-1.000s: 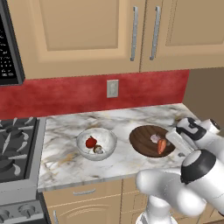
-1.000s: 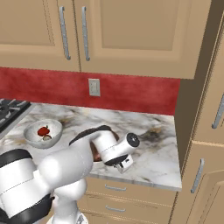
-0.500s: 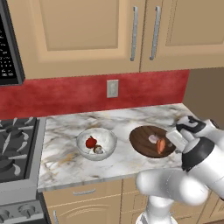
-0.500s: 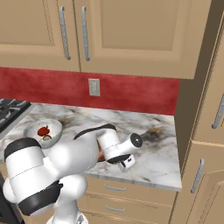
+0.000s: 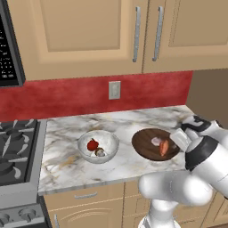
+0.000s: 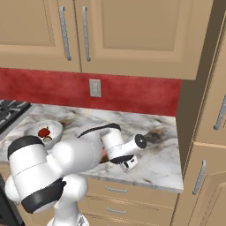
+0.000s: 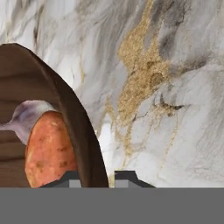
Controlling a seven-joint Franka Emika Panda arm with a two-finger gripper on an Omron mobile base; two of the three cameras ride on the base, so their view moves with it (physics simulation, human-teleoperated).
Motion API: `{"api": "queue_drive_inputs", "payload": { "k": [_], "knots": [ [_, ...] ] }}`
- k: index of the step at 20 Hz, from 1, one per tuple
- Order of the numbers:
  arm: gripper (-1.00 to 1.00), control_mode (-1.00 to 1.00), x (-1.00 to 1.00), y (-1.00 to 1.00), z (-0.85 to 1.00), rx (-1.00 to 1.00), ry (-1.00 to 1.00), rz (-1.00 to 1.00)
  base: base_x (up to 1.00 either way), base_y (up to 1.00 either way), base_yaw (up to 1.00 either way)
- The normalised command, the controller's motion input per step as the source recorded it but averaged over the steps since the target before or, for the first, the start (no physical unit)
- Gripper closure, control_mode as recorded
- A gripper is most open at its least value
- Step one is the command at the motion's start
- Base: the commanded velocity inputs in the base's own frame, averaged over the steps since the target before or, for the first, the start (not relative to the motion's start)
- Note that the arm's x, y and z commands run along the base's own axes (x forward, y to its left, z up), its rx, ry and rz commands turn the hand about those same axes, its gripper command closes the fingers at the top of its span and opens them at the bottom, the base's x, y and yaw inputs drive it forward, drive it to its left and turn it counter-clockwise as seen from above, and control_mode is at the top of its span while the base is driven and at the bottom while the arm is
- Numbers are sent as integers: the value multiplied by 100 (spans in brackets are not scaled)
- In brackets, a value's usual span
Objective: Place the bowl containing the sweet potato and garlic in the microwave. Close the microwave door and press the start button to microwave the meal.
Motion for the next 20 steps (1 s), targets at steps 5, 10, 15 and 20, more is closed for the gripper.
{"api": "queue_drive_inputs", "payload": {
  "k": [5,10,15,20],
  "knots": [
    [100,-100,-44,1,55,1,-14,0,0,0,0],
    [100,-100,-33,15,92,0,-9,0,0,0,0],
    [100,-100,-29,27,84,0,-1,0,0,0,0],
    [100,-100,-50,44,63,0,-11,0,0,0,0]
  ]
}}
